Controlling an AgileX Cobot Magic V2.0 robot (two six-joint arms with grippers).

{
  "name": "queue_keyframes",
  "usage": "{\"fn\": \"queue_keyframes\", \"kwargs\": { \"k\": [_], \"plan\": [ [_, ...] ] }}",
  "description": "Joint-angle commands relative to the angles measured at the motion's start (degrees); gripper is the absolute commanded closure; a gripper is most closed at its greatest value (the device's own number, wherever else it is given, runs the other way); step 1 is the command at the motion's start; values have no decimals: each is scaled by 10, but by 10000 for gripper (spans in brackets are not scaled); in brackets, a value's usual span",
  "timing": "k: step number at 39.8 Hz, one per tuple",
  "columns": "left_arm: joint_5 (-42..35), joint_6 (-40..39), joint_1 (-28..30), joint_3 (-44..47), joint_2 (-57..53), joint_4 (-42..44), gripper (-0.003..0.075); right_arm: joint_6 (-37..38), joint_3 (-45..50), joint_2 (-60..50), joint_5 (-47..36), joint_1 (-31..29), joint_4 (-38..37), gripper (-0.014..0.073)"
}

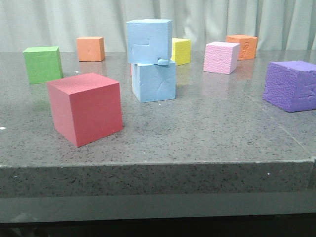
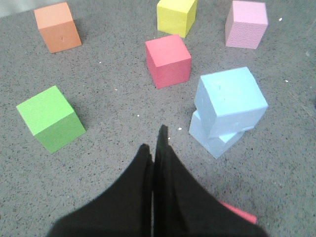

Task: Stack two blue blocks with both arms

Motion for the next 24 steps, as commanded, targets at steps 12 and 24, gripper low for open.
{"fn": "queue_keyframes", "kwargs": {
  "k": [12,24],
  "plan": [
    [-222,-3,-2,284,-256,3,741,-4,-14,1,-40,-1,-3,662],
    [-297,-3,-2,429,-446,-24,741,-4,-14,1,-40,-1,-3,662]
  ]
}}
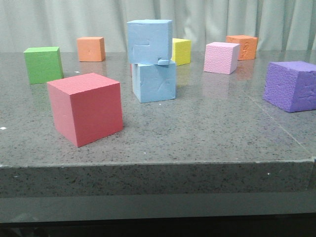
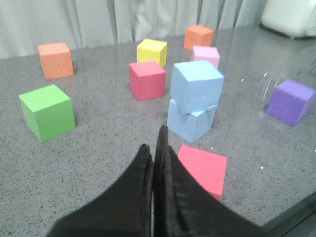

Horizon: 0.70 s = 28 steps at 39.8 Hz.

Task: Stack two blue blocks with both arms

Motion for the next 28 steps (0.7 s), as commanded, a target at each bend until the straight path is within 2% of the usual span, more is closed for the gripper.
{"fn": "queue_keyframes", "kwargs": {
  "k": [1,10,28],
  "plan": [
    [-66,-3,-2,16,-48,-5,741,-4,-14,1,-40,-1,-3,662],
    [-66,-3,-2,38,-114,-10,741,-4,-14,1,-40,-1,-3,662],
    [-67,-3,-2,38,-115,-10,741,-4,-14,1,-40,-1,-3,662]
  ]
}}
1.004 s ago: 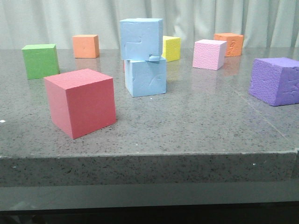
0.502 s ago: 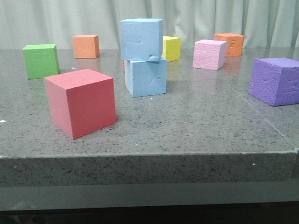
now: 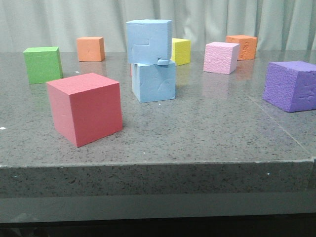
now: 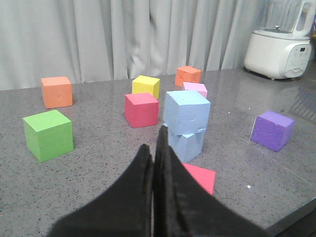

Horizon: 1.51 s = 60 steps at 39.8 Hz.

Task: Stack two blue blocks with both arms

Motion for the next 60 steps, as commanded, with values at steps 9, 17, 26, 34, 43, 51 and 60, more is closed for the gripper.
{"fn": "queue_keyframes", "kwargs": {
  "k": [9,17,26,34,43,51,60],
  "plan": [
    [-48,-3,-2,-15,5,-3,741,-4,-14,1,-40,-1,-3,662],
    [-48,-3,-2,-15,5,10,741,-4,-14,1,-40,-1,-3,662],
    [-59,51,4,8,-22,-21,741,-4,-14,1,-40,-1,-3,662],
    [-85,77,81,54,-70,-68,741,-4,-14,1,-40,-1,-3,662],
    [-101,77,220,130,-115,-89,741,-4,-14,1,-40,-1,-3,662],
    [-151,77,318,195,-129,-95,741,-4,-14,1,-40,-1,-3,662],
    [-202,77,374,257,-147,-110,741,-4,-14,1,-40,-1,-3,662]
  ]
}}
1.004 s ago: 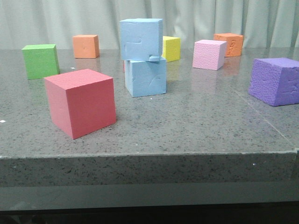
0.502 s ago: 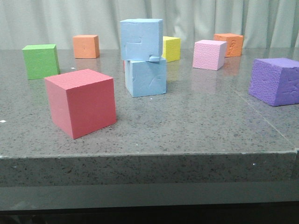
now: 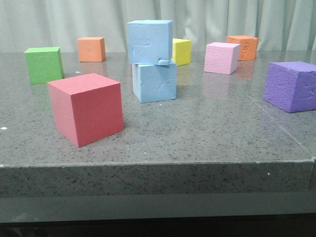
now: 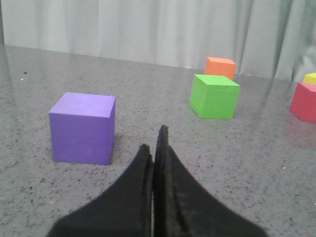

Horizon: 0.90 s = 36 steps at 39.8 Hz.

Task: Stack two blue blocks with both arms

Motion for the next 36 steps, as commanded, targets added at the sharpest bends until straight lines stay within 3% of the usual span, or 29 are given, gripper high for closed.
{"fn": "queue_keyframes", "kwargs": {
  "k": [1,36],
  "plan": [
    [-64,1,14,3,-11,-8,741,-4,-14,1,-40,-1,-3,662],
    [-45,1,14,17,-10,-7,741,-4,-14,1,-40,-1,-3,662]
  ]
}}
